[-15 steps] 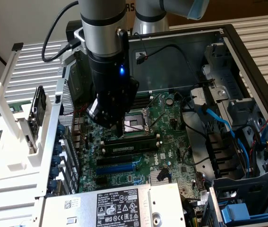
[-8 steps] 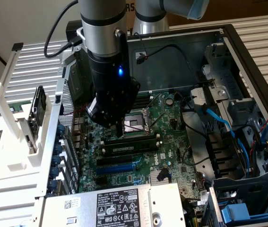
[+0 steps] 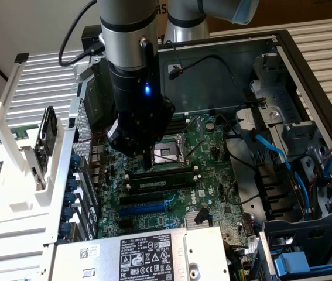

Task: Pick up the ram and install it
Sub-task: 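Press down the ram until it locks into place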

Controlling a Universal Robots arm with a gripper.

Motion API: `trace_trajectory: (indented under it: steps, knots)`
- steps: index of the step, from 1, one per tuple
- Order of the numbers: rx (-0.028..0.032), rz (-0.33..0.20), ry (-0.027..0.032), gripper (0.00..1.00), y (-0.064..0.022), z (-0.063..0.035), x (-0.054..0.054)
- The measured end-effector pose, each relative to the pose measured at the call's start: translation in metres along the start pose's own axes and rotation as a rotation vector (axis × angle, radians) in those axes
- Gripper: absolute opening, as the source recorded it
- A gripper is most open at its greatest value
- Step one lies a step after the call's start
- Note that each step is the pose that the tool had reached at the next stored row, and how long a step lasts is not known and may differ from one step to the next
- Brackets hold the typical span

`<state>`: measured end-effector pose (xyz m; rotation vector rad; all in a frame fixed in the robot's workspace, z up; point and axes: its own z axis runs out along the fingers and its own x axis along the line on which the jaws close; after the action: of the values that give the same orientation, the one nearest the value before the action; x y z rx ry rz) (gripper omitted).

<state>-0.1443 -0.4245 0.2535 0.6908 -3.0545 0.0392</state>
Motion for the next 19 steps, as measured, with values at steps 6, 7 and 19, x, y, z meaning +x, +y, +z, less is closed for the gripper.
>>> trace_trajectory:
  steps: [6, 7, 19]
  knots:
    - [-0.0009, 0.079, 0.0010, 0.11, 0.0000, 0.0000, 0.0000]
    - [-0.0011, 0.104, 0.0011, 0.11, 0.0000, 0.0001, 0.0000]
    - [-0.0028, 0.263, 0.0035, 0.11, 0.0000, 0.0000, 0.0000]
